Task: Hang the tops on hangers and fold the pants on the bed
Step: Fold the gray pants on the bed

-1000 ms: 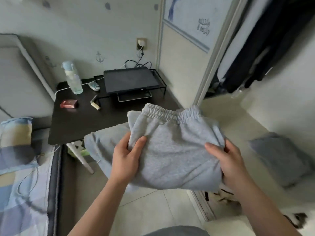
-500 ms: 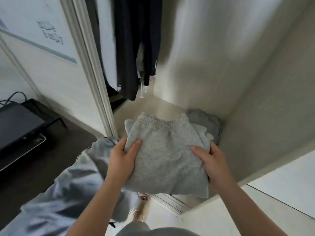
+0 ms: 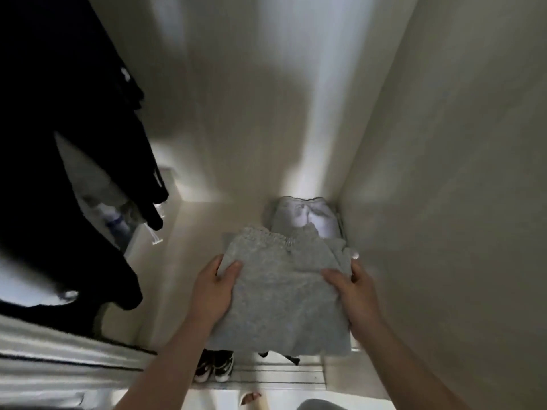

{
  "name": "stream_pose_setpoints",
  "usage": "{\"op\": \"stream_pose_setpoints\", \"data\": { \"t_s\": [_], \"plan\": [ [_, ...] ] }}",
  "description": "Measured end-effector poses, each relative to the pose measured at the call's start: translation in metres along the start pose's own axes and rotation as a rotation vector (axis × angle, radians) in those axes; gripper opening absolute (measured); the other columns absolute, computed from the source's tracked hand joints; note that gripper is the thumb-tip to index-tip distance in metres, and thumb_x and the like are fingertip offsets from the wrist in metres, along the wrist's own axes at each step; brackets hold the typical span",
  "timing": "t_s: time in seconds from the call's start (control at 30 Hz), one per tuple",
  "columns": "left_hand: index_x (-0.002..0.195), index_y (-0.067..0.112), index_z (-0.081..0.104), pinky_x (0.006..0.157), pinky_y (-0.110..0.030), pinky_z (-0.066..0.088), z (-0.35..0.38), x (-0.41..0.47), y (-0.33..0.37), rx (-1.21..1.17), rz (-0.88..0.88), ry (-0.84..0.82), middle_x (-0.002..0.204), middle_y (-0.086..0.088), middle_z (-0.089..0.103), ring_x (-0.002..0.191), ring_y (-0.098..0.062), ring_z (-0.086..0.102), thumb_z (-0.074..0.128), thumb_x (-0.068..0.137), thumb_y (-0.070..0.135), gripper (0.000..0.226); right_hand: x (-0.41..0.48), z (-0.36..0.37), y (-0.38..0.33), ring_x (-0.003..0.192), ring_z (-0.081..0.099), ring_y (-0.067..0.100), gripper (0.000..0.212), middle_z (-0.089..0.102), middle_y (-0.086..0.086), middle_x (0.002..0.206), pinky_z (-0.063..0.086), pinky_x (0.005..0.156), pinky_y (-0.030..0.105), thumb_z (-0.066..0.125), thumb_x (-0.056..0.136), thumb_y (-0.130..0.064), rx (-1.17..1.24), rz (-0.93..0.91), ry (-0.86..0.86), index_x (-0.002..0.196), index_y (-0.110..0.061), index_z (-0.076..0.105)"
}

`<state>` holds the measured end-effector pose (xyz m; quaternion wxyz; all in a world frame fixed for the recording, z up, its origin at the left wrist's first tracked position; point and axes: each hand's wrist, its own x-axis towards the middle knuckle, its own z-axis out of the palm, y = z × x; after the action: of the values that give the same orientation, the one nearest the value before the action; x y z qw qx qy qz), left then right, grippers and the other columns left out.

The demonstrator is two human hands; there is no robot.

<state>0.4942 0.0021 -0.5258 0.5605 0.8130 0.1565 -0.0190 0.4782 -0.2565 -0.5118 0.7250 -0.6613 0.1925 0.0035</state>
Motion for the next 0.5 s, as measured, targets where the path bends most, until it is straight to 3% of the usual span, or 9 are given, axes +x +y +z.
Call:
{"op": "stream_pose_setpoints", "data": {
  "t_s": [0.13,0.2,0.3,0.37,0.5],
  "plan": [
    [0.106,0.021,0.066,0.080,-0.031,0.048,0.036,0.061,-0.018,0.084,0.050,-0.076,0.102,0.003,0.070,0.096,-0.019,0.065,0.058,0.100,0.024,0.010,0.053,0.000,0.011,0.093,0.074,0.018,0.038,0.077,-0.002,0.103,0.058,0.071,0.030,0.070,0.083,-0.009,-0.120,-0.026,0.026,0.114,-0.030,0.071],
    [0.112,0.022,0.064,0.081,-0.023,0.047,0.055,0.089,-0.029,0.109,0.080,-0.101,0.109,0.005,0.069,0.102,-0.017,0.064,0.056,0.101,0.019,0.014,0.083,-0.003,0.020,0.096,0.072,0.013,0.041,0.076,-0.007,0.104,0.055,0.073,0.021,0.067,0.082,-0.010,-0.209,-0.073,0.052,0.118,-0.029,0.070],
    [0.125,0.020,0.063,0.091,-0.033,0.049,0.084,0.133,-0.041,0.130,0.105,-0.089,0.119,0.003,0.068,0.108,-0.018,0.063,0.053,0.102,0.017,0.025,0.131,0.000,0.033,0.102,0.065,-0.009,0.054,0.071,-0.021,0.112,0.048,0.081,0.007,0.060,0.091,0.003,-0.269,-0.127,0.071,0.129,-0.034,0.064],
    [0.125,0.021,0.063,0.092,-0.038,0.051,0.104,0.161,-0.042,0.117,0.126,-0.071,0.118,0.003,0.068,0.107,-0.020,0.063,0.052,0.102,0.018,0.026,0.161,0.004,0.037,0.101,0.059,-0.020,0.056,0.066,-0.034,0.107,0.043,0.082,0.001,0.055,0.094,0.006,-0.260,-0.148,0.113,0.127,-0.040,0.057],
    [0.126,0.022,0.061,0.091,-0.040,0.052,0.141,0.215,-0.039,0.082,0.189,-0.044,0.117,-0.001,0.069,0.106,-0.023,0.063,0.049,0.100,0.027,0.029,0.225,0.006,0.045,0.101,0.054,-0.024,0.048,0.064,-0.016,0.123,0.039,0.087,-0.002,0.054,0.097,0.003,-0.271,-0.184,0.221,0.142,-0.015,0.054]
  ]
}}
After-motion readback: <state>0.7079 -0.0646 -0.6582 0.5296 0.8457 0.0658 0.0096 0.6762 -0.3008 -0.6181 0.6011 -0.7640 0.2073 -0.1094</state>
